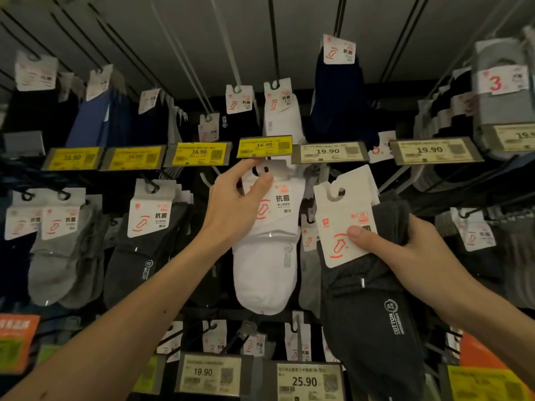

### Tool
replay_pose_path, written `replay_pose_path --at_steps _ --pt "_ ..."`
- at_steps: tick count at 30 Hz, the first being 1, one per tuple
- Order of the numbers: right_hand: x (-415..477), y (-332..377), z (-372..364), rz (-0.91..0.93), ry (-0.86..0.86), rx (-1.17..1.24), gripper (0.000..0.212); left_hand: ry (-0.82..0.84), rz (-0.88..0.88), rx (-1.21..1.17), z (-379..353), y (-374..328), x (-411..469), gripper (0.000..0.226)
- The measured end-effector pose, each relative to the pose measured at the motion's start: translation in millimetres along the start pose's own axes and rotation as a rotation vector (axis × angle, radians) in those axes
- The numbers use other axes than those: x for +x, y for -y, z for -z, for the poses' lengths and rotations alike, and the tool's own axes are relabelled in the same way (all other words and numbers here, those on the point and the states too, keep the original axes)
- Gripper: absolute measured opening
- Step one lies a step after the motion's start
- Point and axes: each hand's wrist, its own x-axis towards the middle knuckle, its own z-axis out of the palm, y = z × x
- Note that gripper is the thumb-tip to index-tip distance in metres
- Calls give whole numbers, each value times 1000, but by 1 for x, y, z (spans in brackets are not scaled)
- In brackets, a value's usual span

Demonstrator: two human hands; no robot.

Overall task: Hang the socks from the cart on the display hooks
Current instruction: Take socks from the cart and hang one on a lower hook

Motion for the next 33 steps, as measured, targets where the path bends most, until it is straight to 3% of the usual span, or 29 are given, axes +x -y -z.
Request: replay_pose_path --at_steps 5,10,19,23,25,30,31,33 --pt "3 -4 -2 -10 23 21 27 19 121 -58 -4 10 7 28" --pt "6 -12 -4 -48 32 82 25 38 98 38 -10 26 1 43" --pt "4 -20 -15 -103 12 121 29 138 130 259 -6 34 -2 48" --pt "-3 -21 -24 -102 0 127 26 35 -7 501 3 26 -35 34" --pt "-11 -22 -28 -86 -21 158 24 22 -16 398 5 17 -65 22" --pt "-29 -26 -53 9 -73 213 9 269 466 -176 -1 -14 -115 49" --pt "-29 -27 -57 16 -37 191 14 274 494 -222 -1 -16 -117 50" --pt "-33 -26 -66 -60 34 162 50 249 478 -225 2 -21 -117 50"
